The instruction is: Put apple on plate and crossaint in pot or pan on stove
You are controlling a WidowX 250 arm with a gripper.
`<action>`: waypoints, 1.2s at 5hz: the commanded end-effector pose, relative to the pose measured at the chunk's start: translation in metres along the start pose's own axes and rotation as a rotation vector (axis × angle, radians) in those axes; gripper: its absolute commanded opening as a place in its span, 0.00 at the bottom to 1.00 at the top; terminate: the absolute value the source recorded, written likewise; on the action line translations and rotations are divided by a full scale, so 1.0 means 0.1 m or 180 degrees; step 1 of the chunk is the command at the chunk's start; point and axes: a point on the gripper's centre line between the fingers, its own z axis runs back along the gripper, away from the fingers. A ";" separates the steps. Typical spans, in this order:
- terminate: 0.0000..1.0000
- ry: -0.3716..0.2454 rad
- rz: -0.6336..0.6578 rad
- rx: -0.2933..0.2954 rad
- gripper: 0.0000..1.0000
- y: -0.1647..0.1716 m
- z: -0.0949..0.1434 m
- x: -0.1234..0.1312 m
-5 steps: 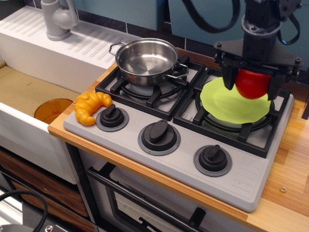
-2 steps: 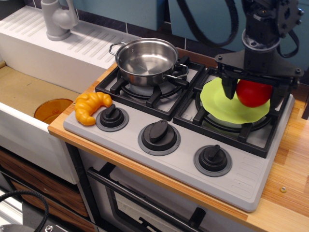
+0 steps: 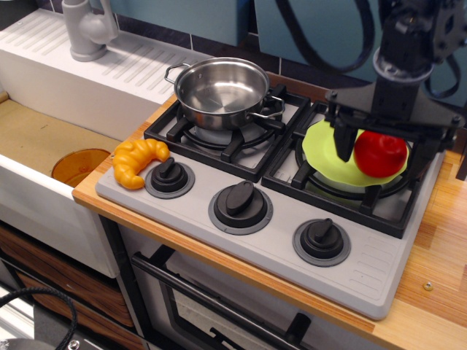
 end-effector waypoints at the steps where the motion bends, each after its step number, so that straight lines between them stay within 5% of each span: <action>1: 0.00 -0.0094 -0.0005 -0.0056 1.00 -0.05 0.48 0.08; 2: 0.00 0.0058 -0.0110 0.0024 1.00 0.04 0.64 0.02; 5: 0.00 0.0058 -0.0110 0.0024 1.00 0.04 0.64 0.02; 6: 0.00 -0.0125 0.0042 0.0274 1.00 0.50 0.81 0.02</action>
